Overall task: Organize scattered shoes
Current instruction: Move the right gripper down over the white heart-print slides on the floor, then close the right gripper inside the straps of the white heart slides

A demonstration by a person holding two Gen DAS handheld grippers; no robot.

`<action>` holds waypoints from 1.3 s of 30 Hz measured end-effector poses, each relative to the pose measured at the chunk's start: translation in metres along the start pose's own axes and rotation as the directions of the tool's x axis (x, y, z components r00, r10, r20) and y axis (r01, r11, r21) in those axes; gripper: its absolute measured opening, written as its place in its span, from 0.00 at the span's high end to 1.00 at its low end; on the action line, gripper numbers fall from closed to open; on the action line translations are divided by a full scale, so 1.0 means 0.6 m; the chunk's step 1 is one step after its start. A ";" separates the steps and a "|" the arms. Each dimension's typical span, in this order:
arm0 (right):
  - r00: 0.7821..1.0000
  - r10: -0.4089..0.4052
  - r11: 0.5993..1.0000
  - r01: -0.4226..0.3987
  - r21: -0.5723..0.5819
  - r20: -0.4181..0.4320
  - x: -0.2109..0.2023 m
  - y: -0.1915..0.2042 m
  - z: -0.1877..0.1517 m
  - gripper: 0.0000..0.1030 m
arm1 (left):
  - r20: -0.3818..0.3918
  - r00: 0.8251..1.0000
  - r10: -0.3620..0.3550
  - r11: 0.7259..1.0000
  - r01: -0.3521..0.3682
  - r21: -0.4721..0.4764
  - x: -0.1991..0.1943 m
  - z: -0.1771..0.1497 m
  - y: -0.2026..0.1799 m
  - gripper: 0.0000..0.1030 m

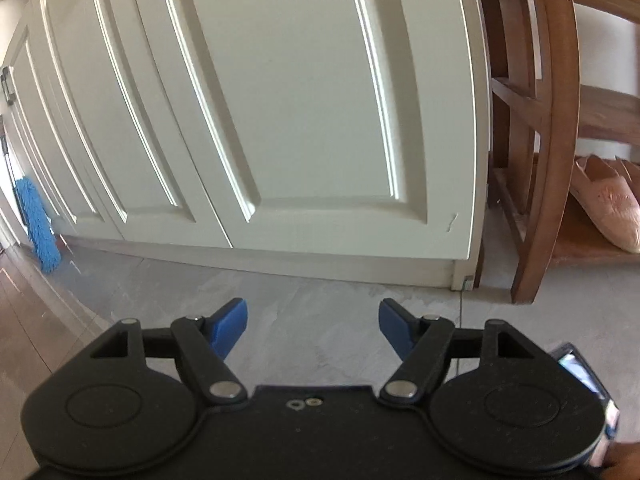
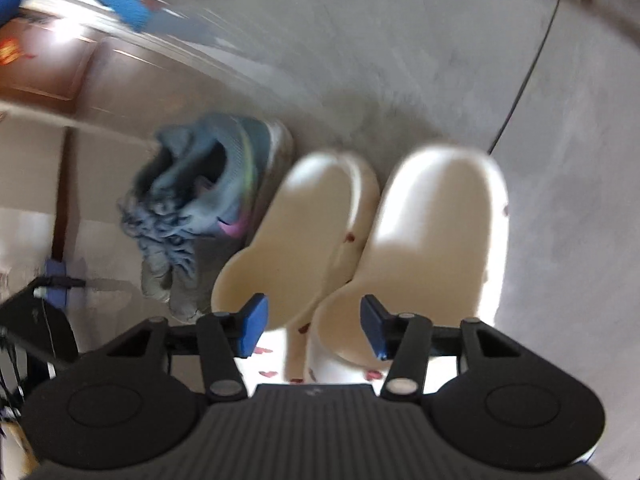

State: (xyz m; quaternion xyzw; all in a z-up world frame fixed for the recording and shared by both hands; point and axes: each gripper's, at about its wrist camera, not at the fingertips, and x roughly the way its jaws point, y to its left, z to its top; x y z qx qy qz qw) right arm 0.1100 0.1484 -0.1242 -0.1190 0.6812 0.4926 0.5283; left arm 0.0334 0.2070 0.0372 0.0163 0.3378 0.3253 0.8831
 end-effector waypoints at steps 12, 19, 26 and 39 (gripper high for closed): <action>0.943 -0.261 0.941 0.201 -0.273 -0.207 0.020 0.040 0.012 0.68 | 0.004 1.000 -0.027 0.999 0.027 -0.044 0.012 -0.012 0.050 0.29; 0.914 -0.366 0.912 0.315 -0.263 -0.174 -0.077 -0.074 -0.015 0.68 | 0.015 0.997 -0.079 0.996 0.079 -0.032 0.029 -0.008 0.022 0.29; 0.859 -0.506 0.853 0.485 -0.194 -0.075 -0.212 -0.226 -0.035 0.68 | 0.056 0.984 -0.170 0.985 0.168 0.037 0.029 0.005 -0.062 0.29; 0.720 -0.421 0.897 0.421 0.136 0.551 -0.391 -0.324 -0.228 0.47 | 0.023 0.937 -0.349 0.921 0.338 0.195 0.036 -0.018 -0.202 0.29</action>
